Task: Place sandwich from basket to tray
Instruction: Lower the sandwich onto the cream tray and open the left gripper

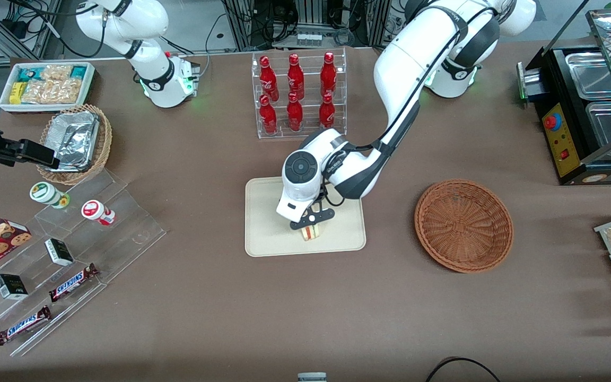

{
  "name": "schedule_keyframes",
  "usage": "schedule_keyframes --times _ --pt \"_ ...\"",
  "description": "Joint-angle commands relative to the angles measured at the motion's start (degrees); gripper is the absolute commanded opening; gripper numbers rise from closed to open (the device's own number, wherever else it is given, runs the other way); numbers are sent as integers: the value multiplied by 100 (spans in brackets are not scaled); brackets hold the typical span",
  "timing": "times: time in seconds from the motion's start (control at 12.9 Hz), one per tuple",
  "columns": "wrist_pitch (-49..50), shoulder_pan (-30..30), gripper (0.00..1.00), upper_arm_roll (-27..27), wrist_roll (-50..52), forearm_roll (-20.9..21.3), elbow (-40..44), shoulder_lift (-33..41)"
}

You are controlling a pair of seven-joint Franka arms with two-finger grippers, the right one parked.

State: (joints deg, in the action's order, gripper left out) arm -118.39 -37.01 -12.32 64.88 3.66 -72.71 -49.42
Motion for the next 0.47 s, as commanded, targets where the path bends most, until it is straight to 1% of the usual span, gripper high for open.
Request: schedule_keyframes --times 0.0,0.23,0.39 --pt "140 -43 100 63 253 83 125 239" --pt "606 167 100 20 122 39 256 635" --pt "887 194 100 19 -9 39 441 767"
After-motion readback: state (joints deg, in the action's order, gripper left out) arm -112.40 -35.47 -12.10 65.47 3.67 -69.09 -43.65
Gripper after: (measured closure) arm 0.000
